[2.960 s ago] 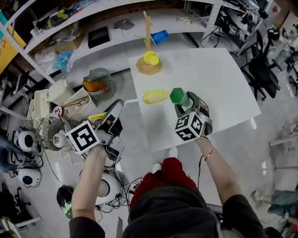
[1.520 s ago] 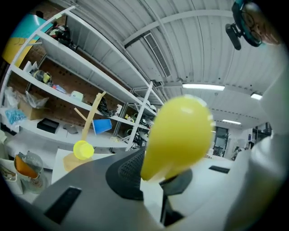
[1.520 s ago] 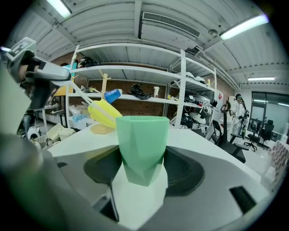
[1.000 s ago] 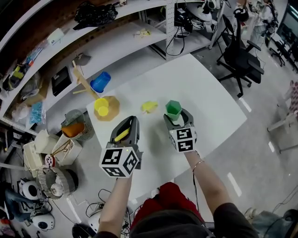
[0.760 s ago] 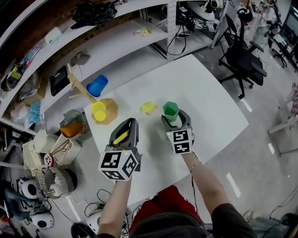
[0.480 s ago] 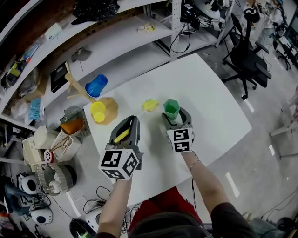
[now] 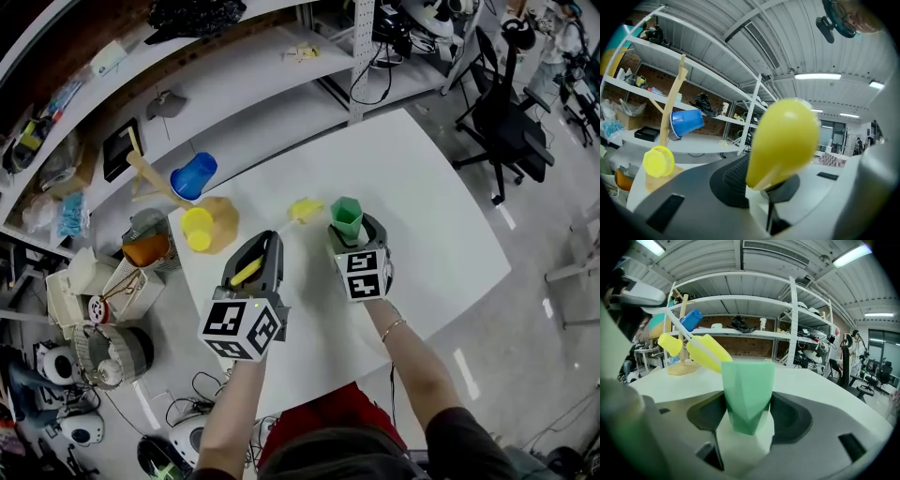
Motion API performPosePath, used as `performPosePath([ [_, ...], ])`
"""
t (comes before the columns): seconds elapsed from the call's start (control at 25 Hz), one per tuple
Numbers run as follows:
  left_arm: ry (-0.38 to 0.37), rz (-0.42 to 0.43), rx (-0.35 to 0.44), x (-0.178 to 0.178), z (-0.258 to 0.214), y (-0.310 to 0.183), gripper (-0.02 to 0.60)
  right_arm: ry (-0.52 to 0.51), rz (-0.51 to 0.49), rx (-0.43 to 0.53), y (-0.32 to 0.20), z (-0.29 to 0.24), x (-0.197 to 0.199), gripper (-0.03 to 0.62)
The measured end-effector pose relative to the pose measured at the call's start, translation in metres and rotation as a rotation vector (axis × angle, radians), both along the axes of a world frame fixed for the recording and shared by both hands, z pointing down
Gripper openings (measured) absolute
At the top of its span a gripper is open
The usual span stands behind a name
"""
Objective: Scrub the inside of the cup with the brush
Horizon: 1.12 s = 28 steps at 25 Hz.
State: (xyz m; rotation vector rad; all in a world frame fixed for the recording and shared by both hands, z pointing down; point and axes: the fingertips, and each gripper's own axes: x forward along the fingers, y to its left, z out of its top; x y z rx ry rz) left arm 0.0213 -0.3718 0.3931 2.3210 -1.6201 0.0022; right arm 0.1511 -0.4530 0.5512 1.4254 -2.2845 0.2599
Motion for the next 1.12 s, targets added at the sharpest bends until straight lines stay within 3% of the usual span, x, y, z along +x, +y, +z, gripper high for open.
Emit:
performPosePath([
  [1.12,0.028,-0.004,-0.012,-0.014,-0.006,0.014,0.038,-0.032,-0.008,-0.180,0.012,0.019,0.005,0.302],
])
